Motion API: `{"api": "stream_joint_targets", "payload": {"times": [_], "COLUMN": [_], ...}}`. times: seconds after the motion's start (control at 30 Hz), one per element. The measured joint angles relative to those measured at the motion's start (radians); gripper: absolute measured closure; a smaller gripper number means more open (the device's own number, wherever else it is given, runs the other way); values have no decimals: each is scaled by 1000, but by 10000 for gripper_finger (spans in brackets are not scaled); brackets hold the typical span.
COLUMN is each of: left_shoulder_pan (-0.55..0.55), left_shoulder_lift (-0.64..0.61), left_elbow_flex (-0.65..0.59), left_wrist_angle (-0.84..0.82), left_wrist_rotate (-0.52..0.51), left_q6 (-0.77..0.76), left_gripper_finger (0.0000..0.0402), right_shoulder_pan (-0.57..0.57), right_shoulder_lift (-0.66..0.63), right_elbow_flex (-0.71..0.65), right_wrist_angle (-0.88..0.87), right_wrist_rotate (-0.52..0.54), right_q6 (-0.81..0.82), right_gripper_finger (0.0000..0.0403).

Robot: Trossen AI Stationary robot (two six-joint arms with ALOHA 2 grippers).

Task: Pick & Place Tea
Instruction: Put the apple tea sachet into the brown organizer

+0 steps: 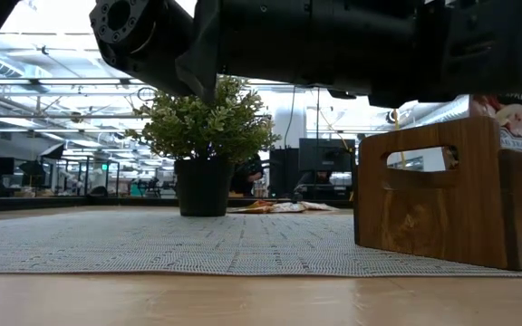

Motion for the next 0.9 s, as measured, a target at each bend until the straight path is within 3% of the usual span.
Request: {"api": "stream_joint_targets", "payload": {"times": [0.77, 0.9], "left_shoulder_pan": [12, 12], "left_shoulder_lift": [37, 38], "left_elbow_flex": [0, 0], "left_wrist_angle": [41, 41], "left_wrist_rotate": [21, 21], "left_q6": [-50, -57], "left_gripper_finger": [401, 383], "right_shoulder_pan": [0, 0], "right_shoulder_lift": [0, 0], "right_elbow_flex": [0, 0], "right_wrist_angle": [-1, 0], "right_wrist_rotate": [0, 0], "right_q6": [-3, -4], "right_gripper_finger": [403, 403]}}
